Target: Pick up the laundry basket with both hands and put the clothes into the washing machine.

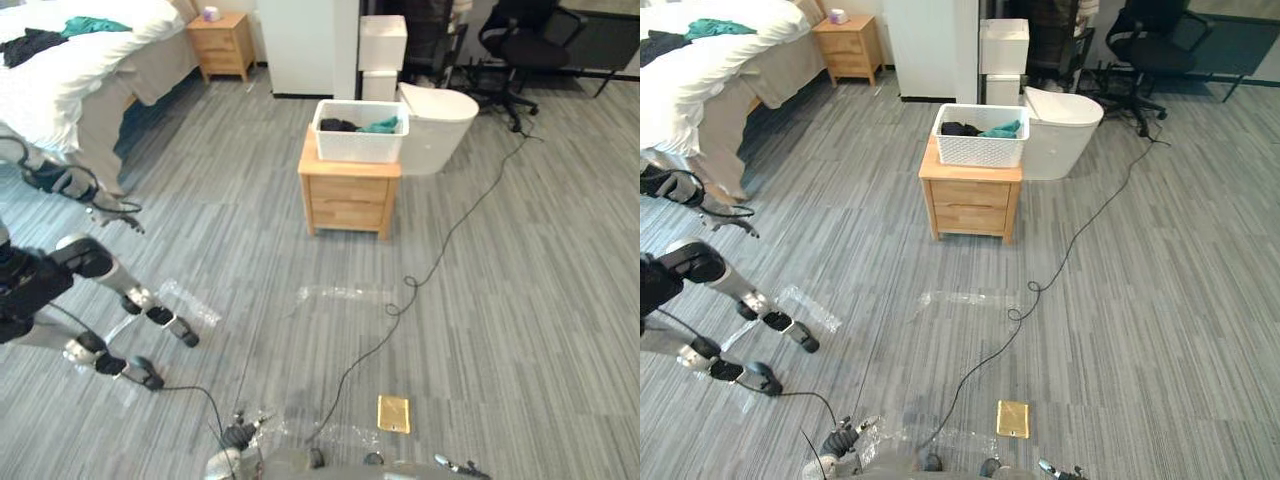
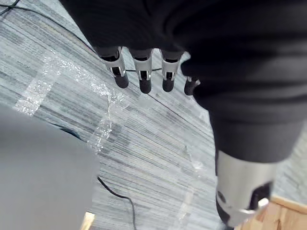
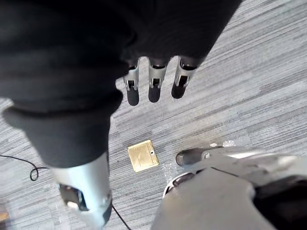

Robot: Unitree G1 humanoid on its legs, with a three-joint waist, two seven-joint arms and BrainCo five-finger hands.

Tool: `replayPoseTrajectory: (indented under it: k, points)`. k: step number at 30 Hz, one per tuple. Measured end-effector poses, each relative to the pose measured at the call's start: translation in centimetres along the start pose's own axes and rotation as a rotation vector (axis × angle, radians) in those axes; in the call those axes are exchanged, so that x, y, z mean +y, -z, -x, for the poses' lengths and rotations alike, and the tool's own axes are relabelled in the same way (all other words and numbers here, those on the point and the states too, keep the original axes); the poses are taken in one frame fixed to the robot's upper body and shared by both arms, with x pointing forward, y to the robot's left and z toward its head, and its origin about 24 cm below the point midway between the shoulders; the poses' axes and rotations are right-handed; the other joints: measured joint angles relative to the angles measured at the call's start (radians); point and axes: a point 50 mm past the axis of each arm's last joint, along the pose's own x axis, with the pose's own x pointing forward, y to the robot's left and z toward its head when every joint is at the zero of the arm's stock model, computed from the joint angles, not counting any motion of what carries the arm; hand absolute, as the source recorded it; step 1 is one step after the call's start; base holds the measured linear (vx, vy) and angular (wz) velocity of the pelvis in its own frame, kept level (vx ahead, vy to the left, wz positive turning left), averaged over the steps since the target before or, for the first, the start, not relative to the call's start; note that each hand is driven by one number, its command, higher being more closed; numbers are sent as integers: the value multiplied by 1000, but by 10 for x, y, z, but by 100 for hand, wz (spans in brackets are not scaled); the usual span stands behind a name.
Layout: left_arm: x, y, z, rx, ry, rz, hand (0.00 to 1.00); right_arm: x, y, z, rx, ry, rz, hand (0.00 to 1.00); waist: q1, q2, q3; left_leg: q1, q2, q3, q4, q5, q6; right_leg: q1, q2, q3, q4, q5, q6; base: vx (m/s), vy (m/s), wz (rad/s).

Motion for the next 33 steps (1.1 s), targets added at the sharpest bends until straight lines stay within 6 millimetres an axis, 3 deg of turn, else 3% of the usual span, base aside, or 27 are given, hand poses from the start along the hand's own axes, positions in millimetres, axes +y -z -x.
replayPoseTrajectory:
  k: [1,3,5,7,10,11,12,13,14,15,17,20,23,24,25,26,27,28,29,30,31,32,33]
  points:
    - [0,1,1,-1,1,13,0,-1,-4,-1,-10,2,2,0,-1,14,5,-58,30,40,115,-12,19,-2,-3,0,37,-25,-4,-84,76,-9]
    - [1,-1,0,-4,-2,18,0,0,-7,-1,-17,2,2,0,-3,19,8,-123,54,87,143,-28,33,-12,-29,10,69,-47,-1,28,106,-13]
    - [1,-2,0,-11,-2,21,0,-2,-9,-2,-20,4,2,0,4,21,9,-176,38,69,-37,-19,19,-37,-73,35,80,-61,20,129,166,-22]
    - [3,0,0,-7,-12,37,0,-4,-11,-2,-23,6,6,0,11,27,8,-186,28,-7,-256,15,-25,-59,-96,67,84,-77,46,249,242,-40]
    - [10,4,2,6,-38,85,0,-6,-8,-1,-19,17,-43,0,26,29,0,-210,34,-59,-225,12,-18,-95,-119,114,180,-155,77,357,306,-55]
    - [18,13,5,30,-68,112,0,-11,-1,0,-8,38,-112,0,29,30,-31,-204,34,-48,-166,8,1,-121,-144,143,267,-221,115,481,334,-66]
    - [28,20,8,56,-102,129,0,-8,7,2,6,45,-195,0,37,-20,-32,-181,0,5,-112,-18,39,-172,-196,187,462,-268,165,486,327,-66]
    - [33,23,9,72,-119,134,0,-5,11,2,15,44,-225,0,35,-38,-34,-161,-17,22,-95,-46,49,-220,-224,211,594,-266,163,479,280,-33]
    - [41,28,12,87,-136,131,0,-2,20,4,37,49,-280,0,17,-58,-33,-107,-45,31,-75,-91,71,-285,-249,237,830,-181,140,505,240,1]
    - [43,31,14,94,-140,128,0,-1,25,5,51,56,-315,0,13,-58,-32,-54,-57,35,-77,-123,92,-314,-259,234,958,-125,123,645,244,-3]
    - [45,39,18,116,-137,128,0,-5,32,7,66,71,-350,0,4,-39,-29,123,-59,28,-140,-178,124,-359,-240,166,1101,-132,104,630,173,-14]
    - [35,30,13,95,-101,127,0,-6,25,6,34,72,-369,0,-4,-24,-35,259,-41,12,-254,-185,126,-441,-212,25,938,-187,104,587,56,22]
    - [15,20,7,68,-54,130,0,-6,10,5,-32,63,-394,0,-14,15,-36,358,15,-27,-349,-195,101,-517,-152,-17,577,-147,90,558,-14,47]
    - [8,16,5,59,-36,125,0,-6,0,5,-75,58,-412,0,-26,29,-37,396,46,-36,-376,-200,76,-544,-124,6,406,-70,89,819,-87,46]
    - [6,15,4,57,-36,123,0,-3,-9,4,-109,45,-416,0,-28,21,-39,434,60,-33,-384,-203,53,-561,-109,49,257,17,87,831,-115,39]
    - [7,16,4,59,-41,128,0,-2,-12,5,-124,42,-416,0,-29,12,-42,454,64,-33,-383,-207,46,-560,-107,70,200,53,86,875,-191,23]
    - [9,20,6,68,-57,149,0,-1,-17,5,-146,36,-401,0,-31,-2,-51,501,75,-42,-369,-215,32,-564,-101,88,180,183,100,799,-243,26]
    - [10,24,7,79,-74,160,0,1,-21,5,-164,31,-395,0,-33,-5,-66,518,103,-70,-324,-204,9,-562,-99,83,255,300,39,808,-270,22]
    - [4,24,7,83,-66,176,0,2,-25,4,-175,25,-401,0,-32,18,-69,514,125,-79,-297,-183,-21,-575,-83,68,316,250,34,798,-297,24]
    - [-1,24,7,82,-57,188,0,6,-32,4,-193,13,-404,0,-32,35,-79,471,148,-92,-194,-100,-24,-570,-64,52,374,186,25,757,-295,16]
    - [-2,25,7,84,-61,203,0,9,-35,4,-202,-2,-399,0,-33,44,-81,398,156,-95,-42,45,27,-530,-44,34,381,130,17,744,-294,18]
    - [-1,26,7,85,-70,217,0,10,-36,4,-206,-4,-396,0,-33,46,-80,354,161,-94,49,160,32,-496,-35,29,367,109,12,740,-271,14]
    - [3,28,9,88,-87,232,0,10,-38,4,-211,-8,-381,0,-27,41,-67,255,204,-74,250,335,13,-401,-9,24,306,90,-2,723,-233,7]
